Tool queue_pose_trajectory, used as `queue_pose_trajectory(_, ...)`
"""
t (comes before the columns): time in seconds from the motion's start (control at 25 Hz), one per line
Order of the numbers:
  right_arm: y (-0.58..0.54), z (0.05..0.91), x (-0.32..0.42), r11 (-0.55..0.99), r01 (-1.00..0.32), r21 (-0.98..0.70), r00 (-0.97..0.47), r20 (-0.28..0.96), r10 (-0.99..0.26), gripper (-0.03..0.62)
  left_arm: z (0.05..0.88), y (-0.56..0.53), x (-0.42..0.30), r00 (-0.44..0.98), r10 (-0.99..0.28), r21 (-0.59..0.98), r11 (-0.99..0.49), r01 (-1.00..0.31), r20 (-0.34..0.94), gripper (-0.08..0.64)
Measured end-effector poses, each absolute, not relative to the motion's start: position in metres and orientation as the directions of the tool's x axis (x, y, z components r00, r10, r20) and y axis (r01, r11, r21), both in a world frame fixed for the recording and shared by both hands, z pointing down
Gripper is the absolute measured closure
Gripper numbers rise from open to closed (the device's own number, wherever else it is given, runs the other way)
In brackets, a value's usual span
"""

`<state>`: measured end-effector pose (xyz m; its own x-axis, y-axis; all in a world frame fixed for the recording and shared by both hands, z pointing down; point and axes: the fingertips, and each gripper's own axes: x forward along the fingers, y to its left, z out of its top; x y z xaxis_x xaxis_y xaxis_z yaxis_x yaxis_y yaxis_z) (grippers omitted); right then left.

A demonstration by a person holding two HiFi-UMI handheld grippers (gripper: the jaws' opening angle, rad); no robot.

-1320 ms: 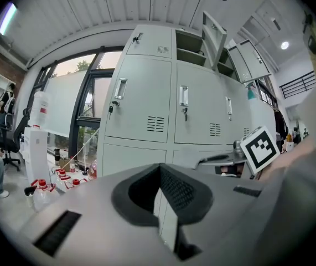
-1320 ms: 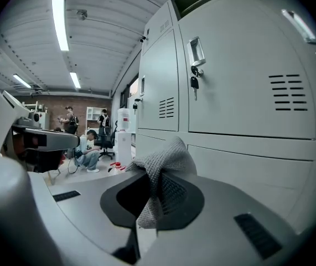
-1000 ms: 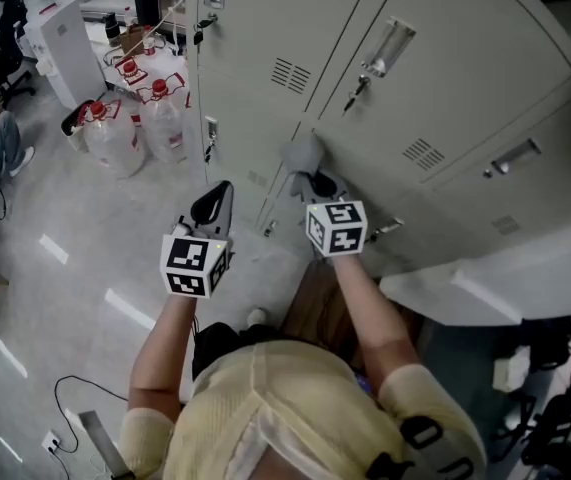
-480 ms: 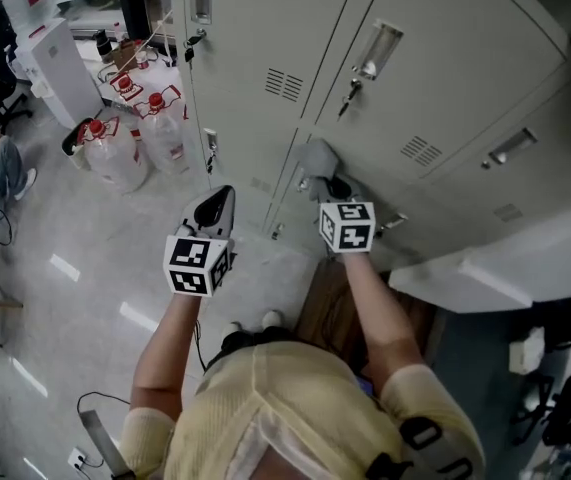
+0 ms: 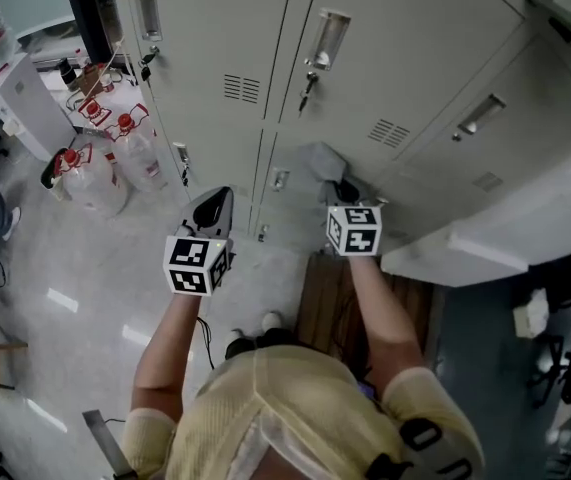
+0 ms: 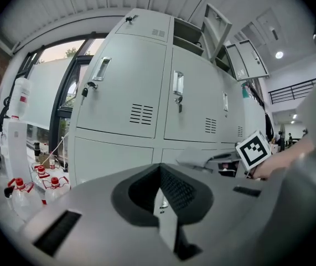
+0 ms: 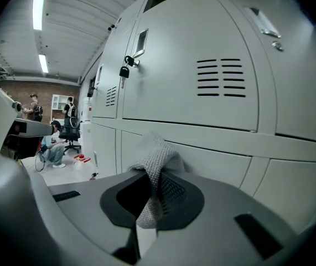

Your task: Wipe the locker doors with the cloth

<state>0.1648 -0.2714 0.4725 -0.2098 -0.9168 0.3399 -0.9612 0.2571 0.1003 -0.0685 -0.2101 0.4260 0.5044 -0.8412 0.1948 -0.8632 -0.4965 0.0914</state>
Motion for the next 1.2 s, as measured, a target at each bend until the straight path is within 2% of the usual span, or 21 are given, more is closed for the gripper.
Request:
queue_pose_trajectory(0.8,-0.232,0.484,0.274,0.017,-0.996,0.093,0.017,0.351,-0.936,0.578,0.434,-0.229,0.025,0.683,-0.702,0.113,-0.676,-0.728,0.201,0.558)
queue_pose_trajectory(1.0,-0.219,0.478,0.263,0.037,-0.997,0.073,-0.009,0.345,-0.939,0.578,0.436,-0.235,0.027,0.694,-0.692,0.131,-0.683,-0.718,0.199,0.558)
queue_pose_trajectory(1.2,-0.21,0.477,0.224,0.123,-0.991,0.059,-0.097,0.333,-0.938,0.578,0.44,-0.245,0.007,0.664,-0.722,0.139,-0.649,-0.748,0.195,0.558)
